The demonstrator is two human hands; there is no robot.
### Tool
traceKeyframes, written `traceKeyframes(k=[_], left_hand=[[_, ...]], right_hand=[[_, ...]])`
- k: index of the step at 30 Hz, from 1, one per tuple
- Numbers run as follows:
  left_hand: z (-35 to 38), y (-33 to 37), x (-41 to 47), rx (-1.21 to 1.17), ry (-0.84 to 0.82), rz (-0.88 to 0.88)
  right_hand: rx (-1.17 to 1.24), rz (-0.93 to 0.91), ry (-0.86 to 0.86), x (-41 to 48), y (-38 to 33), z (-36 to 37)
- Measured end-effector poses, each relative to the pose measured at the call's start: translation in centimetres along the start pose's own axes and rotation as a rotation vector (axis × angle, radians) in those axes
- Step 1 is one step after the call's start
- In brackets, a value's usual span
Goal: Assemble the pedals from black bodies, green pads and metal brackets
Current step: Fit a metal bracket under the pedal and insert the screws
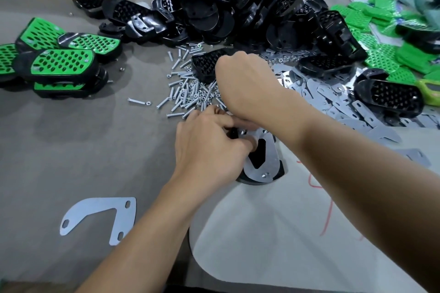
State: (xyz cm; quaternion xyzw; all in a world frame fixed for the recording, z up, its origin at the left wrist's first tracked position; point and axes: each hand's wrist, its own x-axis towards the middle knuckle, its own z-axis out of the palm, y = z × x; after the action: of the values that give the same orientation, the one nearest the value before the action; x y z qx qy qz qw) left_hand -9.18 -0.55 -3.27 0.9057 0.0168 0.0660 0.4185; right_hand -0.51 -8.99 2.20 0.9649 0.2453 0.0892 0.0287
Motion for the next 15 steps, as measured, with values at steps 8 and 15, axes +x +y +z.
traceKeyframes(k=[8,15], left_hand=[[-0.1,0.7,-0.2,-0.036,0.023,-0.007],[0.0,0.9,-0.2,-0.065,0.035,-0.028]], right_hand=[[0.293,0.208,0.094,-1.2,2.0,-0.1],[0.663,0.35,0.053,-8.1,5.7,-3.1]])
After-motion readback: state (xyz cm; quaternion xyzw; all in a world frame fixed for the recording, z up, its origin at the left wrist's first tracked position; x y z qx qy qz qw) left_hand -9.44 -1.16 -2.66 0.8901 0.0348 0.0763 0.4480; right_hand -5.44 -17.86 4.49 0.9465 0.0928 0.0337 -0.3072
